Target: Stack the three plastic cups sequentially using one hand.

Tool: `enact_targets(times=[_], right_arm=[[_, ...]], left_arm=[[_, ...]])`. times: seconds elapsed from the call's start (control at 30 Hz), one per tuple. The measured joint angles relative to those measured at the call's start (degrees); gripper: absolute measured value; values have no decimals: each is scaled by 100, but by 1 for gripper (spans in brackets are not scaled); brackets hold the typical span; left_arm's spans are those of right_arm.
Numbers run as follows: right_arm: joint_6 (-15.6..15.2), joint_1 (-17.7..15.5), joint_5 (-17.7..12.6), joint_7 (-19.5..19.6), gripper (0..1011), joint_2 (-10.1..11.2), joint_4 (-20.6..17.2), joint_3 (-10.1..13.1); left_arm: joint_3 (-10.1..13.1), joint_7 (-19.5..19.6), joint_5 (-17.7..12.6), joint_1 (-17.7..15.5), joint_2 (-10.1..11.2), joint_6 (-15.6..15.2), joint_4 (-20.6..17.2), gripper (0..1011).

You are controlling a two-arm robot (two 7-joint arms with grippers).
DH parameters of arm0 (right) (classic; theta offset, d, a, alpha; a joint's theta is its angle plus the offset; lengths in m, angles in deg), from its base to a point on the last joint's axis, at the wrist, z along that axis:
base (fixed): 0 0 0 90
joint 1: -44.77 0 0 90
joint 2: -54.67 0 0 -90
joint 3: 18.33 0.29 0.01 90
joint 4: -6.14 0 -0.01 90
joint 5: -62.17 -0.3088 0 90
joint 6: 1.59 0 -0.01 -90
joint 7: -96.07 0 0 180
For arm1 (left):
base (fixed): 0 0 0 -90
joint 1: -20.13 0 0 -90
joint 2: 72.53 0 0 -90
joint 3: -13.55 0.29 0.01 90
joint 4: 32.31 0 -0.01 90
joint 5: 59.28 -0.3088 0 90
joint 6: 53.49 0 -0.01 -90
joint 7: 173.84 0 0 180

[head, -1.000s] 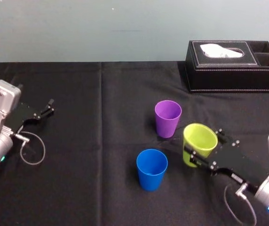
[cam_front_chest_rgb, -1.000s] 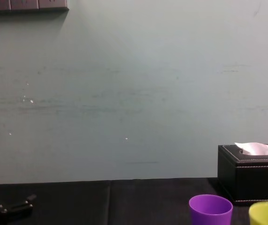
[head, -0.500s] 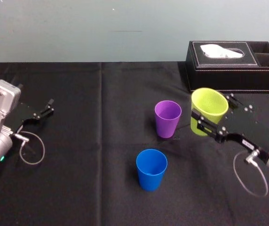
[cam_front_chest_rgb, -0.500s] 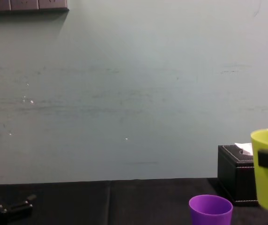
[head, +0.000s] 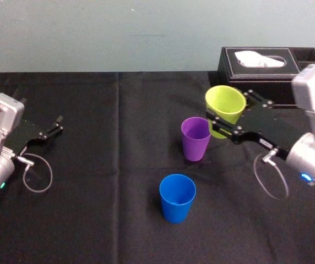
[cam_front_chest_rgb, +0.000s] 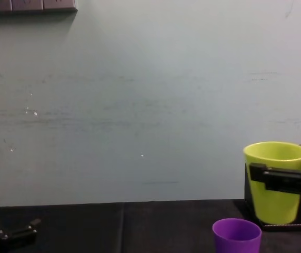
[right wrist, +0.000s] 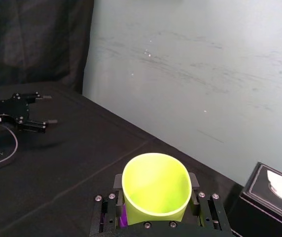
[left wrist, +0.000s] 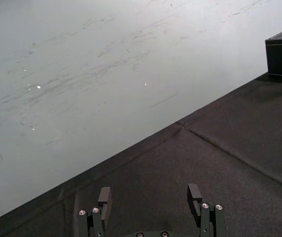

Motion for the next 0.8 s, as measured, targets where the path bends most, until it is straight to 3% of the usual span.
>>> enact_targets(times=[0.23,0.4,0.8], right_arm=[[-49,519,184,-105,742,-252,521,-313],[-33,776,139,-242,743,-378,835,-411],[40,998,-18,-379,741,-452,1164,-521]], left_arm=[[0,0,0,0,0,0,0,1011],[0,0,0,0,0,0,0,1011],[0,0,0,0,0,0,0,1011]])
